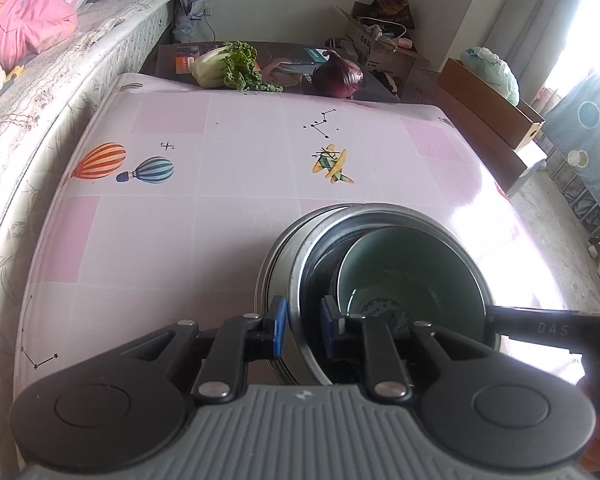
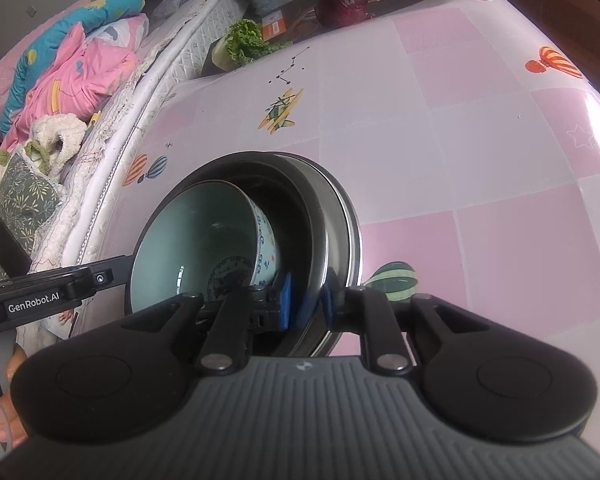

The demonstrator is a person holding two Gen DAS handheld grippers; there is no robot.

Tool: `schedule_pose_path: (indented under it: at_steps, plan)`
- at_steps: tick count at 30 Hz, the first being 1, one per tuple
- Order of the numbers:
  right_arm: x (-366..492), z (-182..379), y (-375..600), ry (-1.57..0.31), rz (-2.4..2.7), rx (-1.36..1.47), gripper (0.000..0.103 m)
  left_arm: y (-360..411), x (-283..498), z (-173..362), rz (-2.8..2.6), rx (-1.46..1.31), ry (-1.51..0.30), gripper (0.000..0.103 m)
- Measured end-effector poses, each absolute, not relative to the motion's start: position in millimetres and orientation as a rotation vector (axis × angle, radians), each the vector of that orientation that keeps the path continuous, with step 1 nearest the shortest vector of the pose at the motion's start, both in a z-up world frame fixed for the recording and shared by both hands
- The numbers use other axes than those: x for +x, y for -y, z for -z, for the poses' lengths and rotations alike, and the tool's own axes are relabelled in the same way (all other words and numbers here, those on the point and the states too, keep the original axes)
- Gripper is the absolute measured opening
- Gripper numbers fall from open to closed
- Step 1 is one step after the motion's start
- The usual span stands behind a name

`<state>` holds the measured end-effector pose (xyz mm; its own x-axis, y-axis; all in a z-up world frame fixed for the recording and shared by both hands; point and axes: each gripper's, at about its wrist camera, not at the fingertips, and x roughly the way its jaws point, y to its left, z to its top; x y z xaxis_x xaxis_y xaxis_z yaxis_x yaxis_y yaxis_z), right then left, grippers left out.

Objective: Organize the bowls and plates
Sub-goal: 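Lift the teal bowl stack with both grippers and carry it onto the white plate, then open both grippers to release the teal bowl stack on the plate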

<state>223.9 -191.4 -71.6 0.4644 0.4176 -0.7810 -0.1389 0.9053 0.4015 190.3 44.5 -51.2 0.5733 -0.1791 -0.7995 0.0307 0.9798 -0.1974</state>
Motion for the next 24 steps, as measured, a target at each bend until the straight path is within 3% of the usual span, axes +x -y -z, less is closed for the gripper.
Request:
schedule_pose_path:
  at_steps: [3, 4, 6, 9, 12, 14, 17, 19, 24]
  plan:
    - [215.7, 63.1, 195.4, -0.977, -0.340, 0.288, 0.022, -49.1, 180.4, 43.8, 0.108, -0.164, -0.907, 0.043]
    - [213.2, 60.3, 198.6, -0.962, -0.329, 0.291, 0.031, -51.6, 175.7, 40.3, 0.107, -0.172, -0.884, 0.051]
    - [206.2, 54.1, 207.0, -0.920, -0.304, 0.304, 0.047, -55.3, 166.6, 33.5, 0.098, -0.178, -0.846, 0.055]
    - [192.5, 41.8, 218.2, -0.858, -0.310, 0.343, 0.051, -59.7, 151.1, 20.7, 0.076, -0.166, -0.787, 0.064]
    - [168.7, 22.2, 224.2, -0.766, -0.291, 0.299, 0.065, -63.2, 133.6, 6.2, 0.054, -0.145, -0.737, 0.074]
    - [148.5, 9.3, 225.9, -0.702, -0.264, 0.237, 0.078, -63.9, 118.6, -5.4, 0.035, -0.130, -0.703, 0.089]
    - [117.4, -5.8, 225.1, -0.613, -0.201, 0.129, 0.091, -61.2, 98.1, -18.2, 0.019, -0.110, -0.671, 0.100]
    - [94.8, -14.3, 223.2, -0.561, -0.139, 0.056, 0.102, -58.4, 86.5, -22.2, 0.020, -0.091, -0.662, 0.103]
    - [54.2, -23.1, 212.8, -0.513, -0.050, -0.056, 0.102, -50.4, 71.7, -15.6, -0.011, -0.080, -0.726, 0.103]
